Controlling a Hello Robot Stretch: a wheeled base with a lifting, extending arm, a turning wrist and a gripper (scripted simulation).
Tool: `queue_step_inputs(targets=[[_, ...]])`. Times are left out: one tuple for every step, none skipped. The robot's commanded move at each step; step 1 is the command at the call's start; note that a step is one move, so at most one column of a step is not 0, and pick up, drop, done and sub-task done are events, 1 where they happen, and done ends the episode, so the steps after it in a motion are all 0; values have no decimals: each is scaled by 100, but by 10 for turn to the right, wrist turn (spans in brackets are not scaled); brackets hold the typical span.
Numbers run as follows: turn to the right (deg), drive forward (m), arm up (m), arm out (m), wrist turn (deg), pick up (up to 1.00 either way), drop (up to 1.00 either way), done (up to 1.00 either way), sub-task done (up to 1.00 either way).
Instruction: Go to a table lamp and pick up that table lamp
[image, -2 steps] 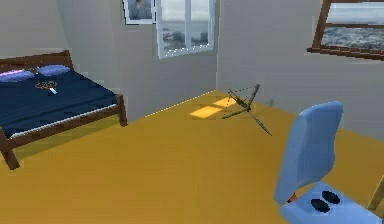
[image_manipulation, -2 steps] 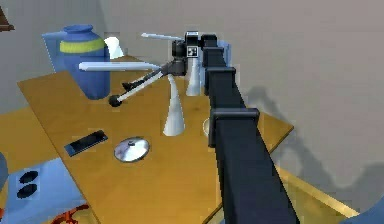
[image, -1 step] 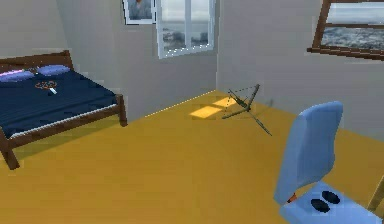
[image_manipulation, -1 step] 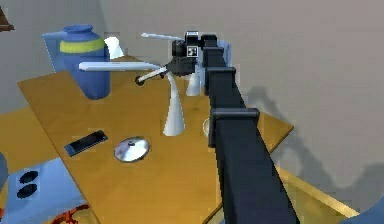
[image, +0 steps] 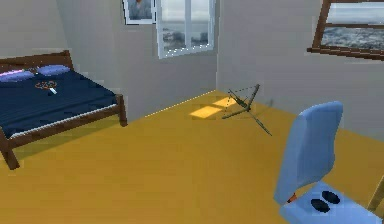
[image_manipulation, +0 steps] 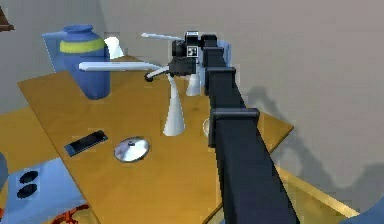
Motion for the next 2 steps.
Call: queue_step_inputs(targets=[[0, 0, 0, 0, 0, 100, 0, 0, 0], [0, 0, 0, 0, 0, 0, 0, 100, 0]])
